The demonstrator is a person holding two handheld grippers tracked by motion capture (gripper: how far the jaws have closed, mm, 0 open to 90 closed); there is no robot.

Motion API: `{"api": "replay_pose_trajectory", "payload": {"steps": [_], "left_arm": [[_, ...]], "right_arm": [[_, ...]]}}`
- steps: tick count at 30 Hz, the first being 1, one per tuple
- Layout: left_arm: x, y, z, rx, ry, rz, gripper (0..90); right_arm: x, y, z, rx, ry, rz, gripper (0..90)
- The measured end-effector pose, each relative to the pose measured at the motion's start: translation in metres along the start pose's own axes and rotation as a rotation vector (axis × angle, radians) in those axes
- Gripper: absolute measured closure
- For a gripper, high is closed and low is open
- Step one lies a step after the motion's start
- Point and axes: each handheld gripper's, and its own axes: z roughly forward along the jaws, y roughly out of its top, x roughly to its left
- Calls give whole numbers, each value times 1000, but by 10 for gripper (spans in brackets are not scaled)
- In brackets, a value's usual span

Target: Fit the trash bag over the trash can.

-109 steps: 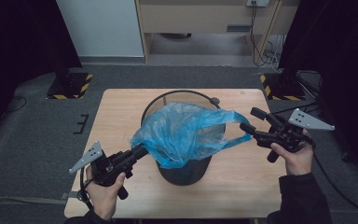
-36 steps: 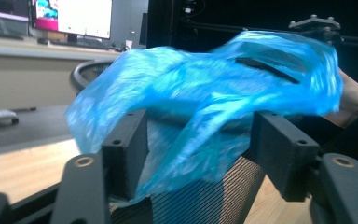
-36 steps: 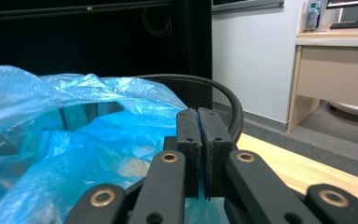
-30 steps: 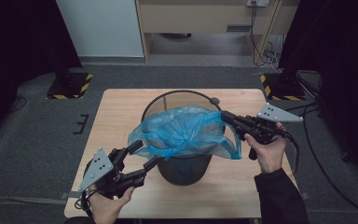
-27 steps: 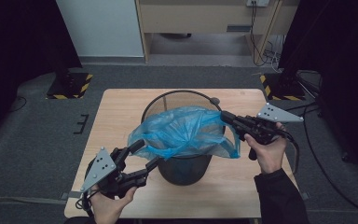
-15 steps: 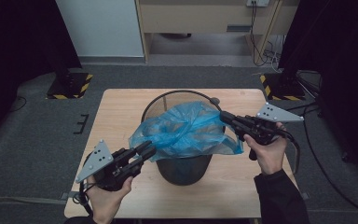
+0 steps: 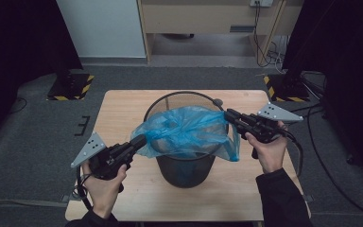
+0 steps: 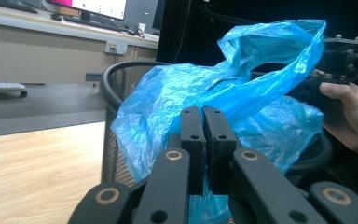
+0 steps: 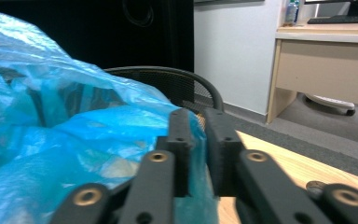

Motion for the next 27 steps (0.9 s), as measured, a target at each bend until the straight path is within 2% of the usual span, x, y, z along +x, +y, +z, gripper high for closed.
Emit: {"api": "replay_pose_trajectory", "payload": {"steps": [6,9,14,16,20,23,27], "left_arm": [[12,0,3,-12,9,-22,859],[17,0,5,-23,3,-42,845],[19,0,5,-23,-10,-49,850],[20,1,5,-27,-25,-58,868],[21,1,6,-30,-51,-77,889],[22,1,7,-30,-62,-84,894],[25,4,7,-41,-65,-95,897]], "right_arm": [[-6,-2,7,-37,13,-3,715],[-9,-1,10,-78,50,22,650],[-10,7,9,-119,106,6,559],[-10,10,9,-127,129,3,519],[-10,11,14,-103,155,-26,484],[-12,8,21,-83,159,-27,522],[-17,7,24,-73,216,42,852]]}}
